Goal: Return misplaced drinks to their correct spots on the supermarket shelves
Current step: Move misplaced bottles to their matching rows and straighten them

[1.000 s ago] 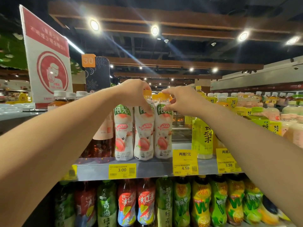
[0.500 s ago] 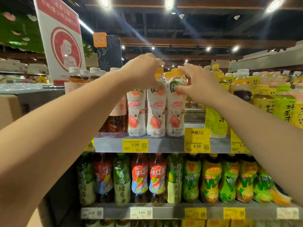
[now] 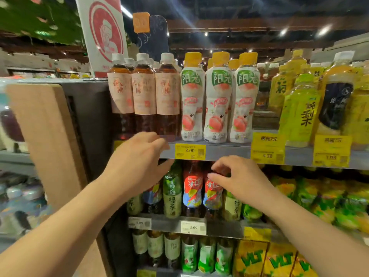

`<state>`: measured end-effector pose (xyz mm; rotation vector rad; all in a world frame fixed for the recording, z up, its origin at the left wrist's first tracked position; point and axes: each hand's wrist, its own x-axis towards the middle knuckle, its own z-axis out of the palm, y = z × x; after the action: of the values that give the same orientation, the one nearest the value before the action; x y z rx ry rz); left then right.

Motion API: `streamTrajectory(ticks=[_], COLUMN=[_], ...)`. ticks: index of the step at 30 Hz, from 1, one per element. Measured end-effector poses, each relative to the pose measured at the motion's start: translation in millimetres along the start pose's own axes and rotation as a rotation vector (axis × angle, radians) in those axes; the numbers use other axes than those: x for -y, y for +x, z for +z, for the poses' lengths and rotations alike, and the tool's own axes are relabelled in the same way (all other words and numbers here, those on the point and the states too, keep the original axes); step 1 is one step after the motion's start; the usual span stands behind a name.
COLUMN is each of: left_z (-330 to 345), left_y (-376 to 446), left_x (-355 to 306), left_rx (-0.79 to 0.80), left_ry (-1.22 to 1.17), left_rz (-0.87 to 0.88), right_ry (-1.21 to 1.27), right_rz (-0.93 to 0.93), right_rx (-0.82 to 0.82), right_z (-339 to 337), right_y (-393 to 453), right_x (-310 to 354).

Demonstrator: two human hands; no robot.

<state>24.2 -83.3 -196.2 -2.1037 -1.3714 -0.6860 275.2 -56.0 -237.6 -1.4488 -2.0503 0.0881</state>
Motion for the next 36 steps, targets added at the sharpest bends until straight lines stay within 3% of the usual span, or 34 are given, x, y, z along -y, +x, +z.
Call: streamTrajectory(ticks=[3, 6, 12, 16, 24, 36], left_z=[37, 67, 91, 103, 112, 120], left_y=[-29, -43, -39, -29, -16, -12], left_x=[14, 24, 36, 39, 43, 40], left_rx=[0.223, 0.319, 0.19, 0.154, 0.29, 0.309], left_ry=[0.067, 0.038, -0.091, -0.199, -0.213, -0.204], left_rz=[-0.055, -0.147, -0.387, -0.451, -0.633, -0.651], right_ry=[-0.006, 0.001, 0.068, 0.018, -0.107, 0.003], right_rz=[0.042, 0.043, -0.019, -0.027, 0.0, 0.024], right_rx=[0.109, 0.158, 0.126, 0.111, 0.11, -0.084], right_z=[29, 52, 81, 92, 102, 98], right_y=[0, 3, 17, 31, 45, 20], right_x=[-3, 2, 23, 39, 50, 24])
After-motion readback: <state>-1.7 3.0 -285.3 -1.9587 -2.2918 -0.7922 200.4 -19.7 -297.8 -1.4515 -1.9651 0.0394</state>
